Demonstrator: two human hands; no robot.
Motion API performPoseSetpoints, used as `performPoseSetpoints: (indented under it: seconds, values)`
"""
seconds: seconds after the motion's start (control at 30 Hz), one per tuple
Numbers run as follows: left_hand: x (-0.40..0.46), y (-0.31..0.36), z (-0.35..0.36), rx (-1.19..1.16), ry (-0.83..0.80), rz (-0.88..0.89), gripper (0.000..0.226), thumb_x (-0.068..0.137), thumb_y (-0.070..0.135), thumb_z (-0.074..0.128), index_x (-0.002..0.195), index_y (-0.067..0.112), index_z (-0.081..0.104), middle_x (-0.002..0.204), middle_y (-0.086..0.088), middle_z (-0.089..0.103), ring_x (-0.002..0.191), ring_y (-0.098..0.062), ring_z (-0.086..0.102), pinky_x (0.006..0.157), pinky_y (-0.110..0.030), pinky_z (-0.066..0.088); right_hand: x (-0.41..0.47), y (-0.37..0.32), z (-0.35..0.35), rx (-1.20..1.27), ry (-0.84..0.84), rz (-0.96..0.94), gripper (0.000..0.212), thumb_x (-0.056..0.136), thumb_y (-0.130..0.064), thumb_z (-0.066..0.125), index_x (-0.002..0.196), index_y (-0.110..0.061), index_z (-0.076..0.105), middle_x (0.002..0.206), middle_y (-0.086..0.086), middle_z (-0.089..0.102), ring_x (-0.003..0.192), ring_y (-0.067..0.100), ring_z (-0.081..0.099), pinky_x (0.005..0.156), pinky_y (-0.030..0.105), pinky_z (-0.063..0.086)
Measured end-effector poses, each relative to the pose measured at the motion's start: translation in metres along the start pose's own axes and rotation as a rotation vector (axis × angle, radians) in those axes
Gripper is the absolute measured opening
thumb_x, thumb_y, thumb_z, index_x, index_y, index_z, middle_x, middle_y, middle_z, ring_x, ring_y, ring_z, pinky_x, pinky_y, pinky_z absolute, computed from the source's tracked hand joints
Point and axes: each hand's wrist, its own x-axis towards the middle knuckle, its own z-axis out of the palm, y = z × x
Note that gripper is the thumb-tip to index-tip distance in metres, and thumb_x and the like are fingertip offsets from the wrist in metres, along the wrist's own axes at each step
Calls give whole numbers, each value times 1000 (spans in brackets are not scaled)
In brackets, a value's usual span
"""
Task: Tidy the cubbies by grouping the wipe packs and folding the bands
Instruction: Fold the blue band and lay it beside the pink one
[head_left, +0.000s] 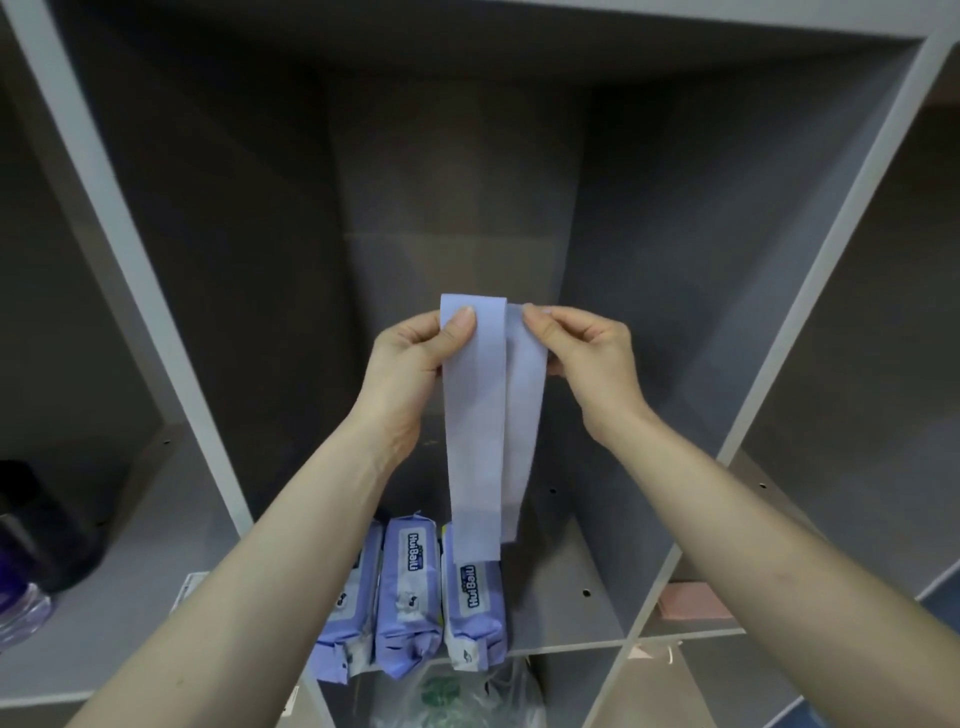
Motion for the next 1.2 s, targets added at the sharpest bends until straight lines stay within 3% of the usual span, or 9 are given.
performPoseSetpoints:
  seconds: [0.23, 0.4, 0.5, 0.63, 0.73, 0.8, 0.9, 1.03, 1.2]
  values:
    - [-7, -14, 10, -3, 21, -41, 26, 85, 24, 63, 98, 2, 71, 87, -9, 73, 76, -15, 66, 68, -20, 54, 0, -2, 16, 146, -88, 253, 13, 86, -9, 61, 92, -11, 73, 88, 8, 73, 79, 20, 69, 71, 32, 58]
    - [-10, -17, 17, -48, 130, -80, 27, 84, 30, 66, 91, 6, 73, 94, -21, 72, 83, -30, 64, 82, -41, 54, -6, 1, 21, 277, -66, 278, 14, 87, -12, 62, 95, -11, 73, 88, 8, 74, 76, 17, 70, 66, 28, 57]
    - [-14, -15, 24, -94, 195, -116, 26, 83, 34, 67, 87, 10, 74, 93, -18, 72, 89, -34, 65, 89, -50, 52, -10, 3, 25, 330, -62, 260, 20, 87, -16, 61, 102, -7, 73, 97, 12, 74, 80, 18, 70, 61, 23, 55]
    - [-15, -13, 30, -183, 220, -173, 24, 83, 30, 68, 91, 7, 74, 92, -15, 73, 86, -30, 66, 86, -44, 53, -9, 2, 28, 337, -17, 235, 20, 88, -20, 61, 100, -12, 74, 98, 11, 74, 82, 19, 70, 59, 22, 54]
    - [-14, -10, 33, -264, 204, -179, 22, 85, 24, 67, 94, 5, 74, 89, -16, 73, 75, -23, 68, 70, -29, 57, -8, 2, 28, 292, -34, 219, 19, 88, -21, 60, 100, -15, 74, 99, 9, 75, 86, 20, 69, 67, 24, 53]
    - [-14, -9, 34, -239, 216, -141, 21, 85, 24, 66, 93, 6, 73, 82, -12, 73, 68, -16, 69, 63, -24, 57, -8, 2, 26, 259, -58, 225, 20, 88, -21, 60, 100, -15, 74, 103, 9, 74, 96, 24, 68, 78, 30, 52]
    - [-14, -11, 34, -69, 250, 7, 23, 85, 30, 66, 86, 8, 74, 83, -16, 72, 71, -19, 65, 67, -30, 51, -7, -3, 20, 196, -71, 204, 19, 87, -22, 61, 96, -14, 75, 100, 11, 74, 94, 25, 66, 86, 36, 52]
    - [-15, -14, 34, 142, 300, 230, 25, 86, 28, 65, 73, 7, 69, 62, -2, 60, 59, -8, 51, 57, -25, 43, -7, -12, 11, 184, -120, 130, 18, 86, -18, 61, 93, -8, 74, 90, 17, 71, 82, 25, 64, 73, 32, 53]
    - [-15, -10, 43, 69, 351, 280, 19, 83, 23, 68, 80, 5, 66, 71, -13, 65, 64, -10, 57, 59, -24, 48, -8, -16, 7, 215, -170, 134, 24, 89, -20, 58, 100, -5, 72, 92, 16, 72, 82, 23, 67, 70, 29, 53]
